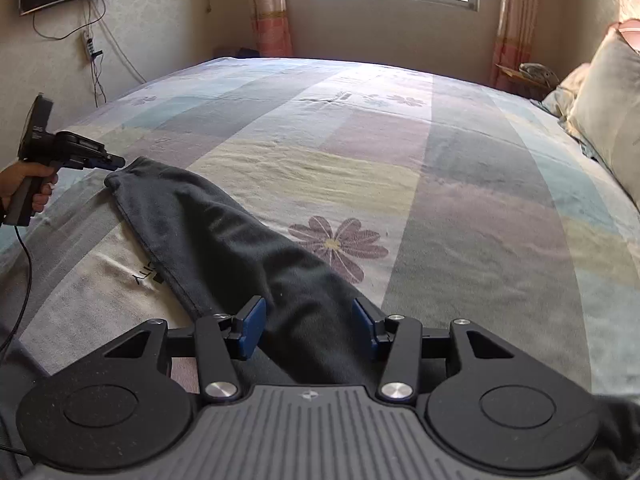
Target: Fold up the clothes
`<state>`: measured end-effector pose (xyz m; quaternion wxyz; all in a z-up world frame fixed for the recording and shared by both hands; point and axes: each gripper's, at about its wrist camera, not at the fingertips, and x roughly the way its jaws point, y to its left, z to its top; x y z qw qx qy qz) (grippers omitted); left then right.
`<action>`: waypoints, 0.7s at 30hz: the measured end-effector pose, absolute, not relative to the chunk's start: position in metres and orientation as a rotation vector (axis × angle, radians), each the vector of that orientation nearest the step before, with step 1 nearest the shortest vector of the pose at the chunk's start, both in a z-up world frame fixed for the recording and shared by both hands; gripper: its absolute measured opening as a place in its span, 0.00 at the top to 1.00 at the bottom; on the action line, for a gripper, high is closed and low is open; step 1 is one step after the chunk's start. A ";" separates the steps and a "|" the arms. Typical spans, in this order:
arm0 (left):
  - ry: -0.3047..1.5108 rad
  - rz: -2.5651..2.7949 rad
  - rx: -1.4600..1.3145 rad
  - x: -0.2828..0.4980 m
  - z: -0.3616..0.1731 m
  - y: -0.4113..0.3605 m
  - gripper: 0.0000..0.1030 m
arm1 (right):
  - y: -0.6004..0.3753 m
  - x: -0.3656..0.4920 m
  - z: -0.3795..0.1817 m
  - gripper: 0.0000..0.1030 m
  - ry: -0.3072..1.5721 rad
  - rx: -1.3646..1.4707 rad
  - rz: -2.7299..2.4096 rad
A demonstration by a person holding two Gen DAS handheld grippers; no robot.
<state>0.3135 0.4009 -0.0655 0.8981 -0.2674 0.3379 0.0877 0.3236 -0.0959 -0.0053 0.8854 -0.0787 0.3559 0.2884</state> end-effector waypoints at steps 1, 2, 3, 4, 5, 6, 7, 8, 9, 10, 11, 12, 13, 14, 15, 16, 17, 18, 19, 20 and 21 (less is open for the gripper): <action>0.696 0.182 -0.627 0.304 -0.064 0.400 0.50 | -0.100 0.320 -0.007 0.47 0.744 -0.142 0.594; 0.713 0.204 -0.699 0.296 -0.067 0.399 0.49 | -0.103 0.316 -0.009 0.46 0.747 -0.122 0.590; 0.712 0.200 -0.774 0.291 -0.075 0.400 0.49 | -0.105 0.312 -0.011 0.45 0.750 -0.106 0.589; 0.709 0.193 -0.850 0.286 -0.083 0.401 0.49 | -0.105 0.309 -0.013 0.44 0.752 -0.093 0.591; 0.706 0.185 -0.925 0.281 -0.090 0.402 0.49 | -0.106 0.306 -0.015 0.44 0.756 -0.082 0.592; 0.698 0.180 -0.998 0.280 -0.100 0.405 0.49 | -0.105 0.304 -0.017 0.44 0.762 -0.070 0.593; 0.681 0.164 -1.070 0.282 -0.110 0.409 0.49 | -0.105 0.302 -0.018 0.44 0.766 -0.059 0.593; 0.646 0.155 -1.136 0.284 -0.118 0.413 0.49 | -0.105 0.301 -0.017 0.44 0.767 -0.048 0.592; 0.612 0.157 -1.185 0.288 -0.124 0.417 0.49 | -0.105 0.300 -0.017 0.44 0.769 -0.036 0.592; 0.577 0.160 -1.231 0.291 -0.129 0.421 0.49 | -0.105 0.298 -0.016 0.44 0.770 -0.025 0.591; 0.541 0.160 -1.259 0.296 -0.132 0.425 0.51 | -0.106 0.297 -0.015 0.44 0.769 -0.017 0.590; 0.524 0.164 -1.265 0.301 -0.133 0.428 0.53 | -0.106 0.296 -0.014 0.43 0.767 -0.014 0.587; 0.509 0.178 -1.247 0.305 -0.132 0.430 0.70 | -0.107 0.296 -0.013 0.42 0.766 -0.014 0.580; 0.503 0.196 -1.208 0.307 -0.128 0.431 0.81 | -0.108 0.295 -0.013 0.42 0.767 -0.019 0.567; 0.498 0.215 -1.168 0.309 -0.124 0.433 0.93 | -0.109 0.295 -0.014 0.39 0.767 -0.024 0.555; 0.508 0.237 -1.127 0.310 -0.121 0.434 0.93 | -0.111 0.295 -0.014 0.38 0.769 -0.028 0.542; 0.529 0.284 -1.070 0.310 -0.116 0.436 0.93 | -0.113 0.295 -0.016 0.37 0.773 -0.027 0.533; 0.543 0.321 -1.018 0.308 -0.112 0.437 0.93 | -0.116 0.295 -0.017 0.37 0.776 -0.023 0.526; 0.556 0.356 -0.966 0.307 -0.108 0.439 0.93 | -0.118 0.296 -0.018 0.37 0.779 -0.019 0.522; 0.556 0.380 -0.934 0.304 -0.104 0.440 0.93 | -0.119 0.296 -0.020 0.37 0.781 -0.016 0.519; 0.549 0.368 -0.900 0.301 -0.096 0.436 0.92 | -0.120 0.296 -0.021 0.37 0.783 -0.013 0.516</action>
